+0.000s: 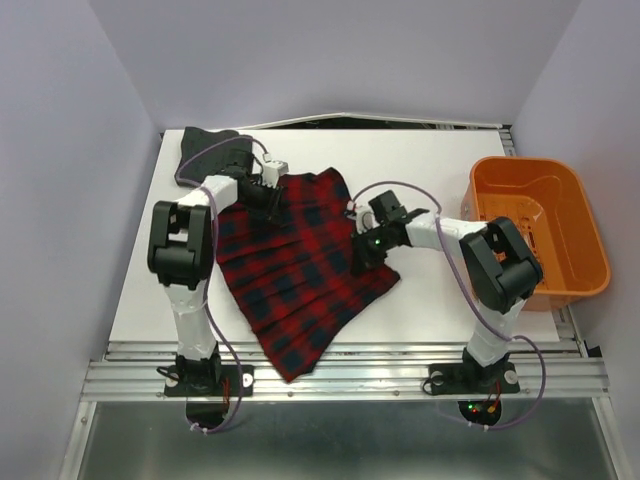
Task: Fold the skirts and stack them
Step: Flatten the skirt out
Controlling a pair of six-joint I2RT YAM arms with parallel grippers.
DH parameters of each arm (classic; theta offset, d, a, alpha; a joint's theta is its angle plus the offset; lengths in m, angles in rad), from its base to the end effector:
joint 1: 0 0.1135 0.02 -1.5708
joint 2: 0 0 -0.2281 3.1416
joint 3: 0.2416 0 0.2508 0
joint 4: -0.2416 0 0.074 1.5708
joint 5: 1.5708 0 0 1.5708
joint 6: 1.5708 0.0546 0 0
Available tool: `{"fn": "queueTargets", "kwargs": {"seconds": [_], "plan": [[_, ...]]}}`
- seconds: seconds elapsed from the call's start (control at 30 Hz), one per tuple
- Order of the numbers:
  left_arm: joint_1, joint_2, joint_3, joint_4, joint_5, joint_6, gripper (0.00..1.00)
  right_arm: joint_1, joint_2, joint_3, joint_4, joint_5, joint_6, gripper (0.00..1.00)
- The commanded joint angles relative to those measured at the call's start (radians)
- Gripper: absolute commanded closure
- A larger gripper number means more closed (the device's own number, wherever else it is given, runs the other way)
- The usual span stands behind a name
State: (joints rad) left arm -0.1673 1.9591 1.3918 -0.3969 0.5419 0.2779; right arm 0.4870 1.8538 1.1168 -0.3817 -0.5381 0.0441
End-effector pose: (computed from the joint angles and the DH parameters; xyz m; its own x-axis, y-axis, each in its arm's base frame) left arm 0.4024 -0.0965 0.1451 -0.6604 0.3499 -0.6645 0.6382 0.7277 -0.2511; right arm 0.3025 0.1919 0.1046 -0.8206 -0.3917 -0.4161 -0.5641 0.6720 0.4798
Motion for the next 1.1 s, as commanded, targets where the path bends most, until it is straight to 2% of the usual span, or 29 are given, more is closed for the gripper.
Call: {"fn": "queueTargets", "kwargs": {"seconds": [0.0,0.07,0.1,0.23,0.27,0.33,0.37,0.4,0.47,0.5,0.57,0.6,0.7,0.77,0.9,1.07], "plan": [[-0.011,0.157,0.183,-0.02,0.0,-0.002,0.59,0.171,-0.04,-0.098,0.186,-0.213,0.247,0.78],[-0.011,0.207,0.315,-0.051,-0.011,0.023,0.58,0.182,-0.082,-0.1,0.263,-0.264,0.307,0.72],[-0.011,0.231,0.347,-0.059,-0.008,0.036,0.57,0.182,-0.096,-0.088,0.295,-0.285,0.321,0.66],[-0.011,0.183,0.429,-0.051,0.007,0.078,0.48,0.116,-0.188,0.015,0.293,-0.183,0.327,0.62],[-0.011,0.154,0.428,-0.042,0.012,0.086,0.41,0.09,-0.202,0.035,0.29,-0.159,0.326,0.61],[-0.012,0.041,0.353,0.031,-0.022,0.076,0.32,-0.008,-0.219,0.096,0.264,-0.09,0.324,0.57],[-0.014,-0.007,0.314,0.059,-0.048,0.07,0.31,-0.039,-0.219,0.118,0.248,-0.047,0.315,0.57],[-0.015,-0.094,0.226,0.088,-0.072,0.054,0.31,-0.08,-0.216,0.159,0.235,0.06,0.266,0.53],[-0.038,-0.179,0.141,0.134,-0.15,0.053,0.29,-0.08,-0.202,0.201,0.205,0.197,0.214,0.44],[-0.052,-0.26,0.057,0.145,-0.173,0.055,0.29,-0.08,-0.173,0.243,0.202,0.263,0.185,0.35],[-0.089,-0.348,-0.037,0.179,-0.203,0.076,0.27,-0.08,-0.125,0.294,0.202,0.277,0.165,0.3],[-0.106,-0.388,-0.125,0.185,-0.209,0.087,0.26,-0.08,-0.098,0.317,0.205,0.268,0.152,0.29],[-0.165,-0.535,-0.261,0.205,-0.249,0.11,0.24,-0.08,0.036,0.426,0.211,0.289,0.11,0.29],[-0.188,-0.618,-0.306,0.204,-0.291,0.112,0.23,-0.08,0.129,0.495,0.219,0.305,0.087,0.3],[-0.221,-0.686,-0.369,0.17,-0.338,0.138,0.23,-0.08,0.243,0.567,0.239,0.265,0.045,0.32],[-0.221,-0.689,-0.446,0.113,-0.385,0.148,0.23,-0.08,0.311,0.6,0.271,0.3,0.039,0.31]]}}
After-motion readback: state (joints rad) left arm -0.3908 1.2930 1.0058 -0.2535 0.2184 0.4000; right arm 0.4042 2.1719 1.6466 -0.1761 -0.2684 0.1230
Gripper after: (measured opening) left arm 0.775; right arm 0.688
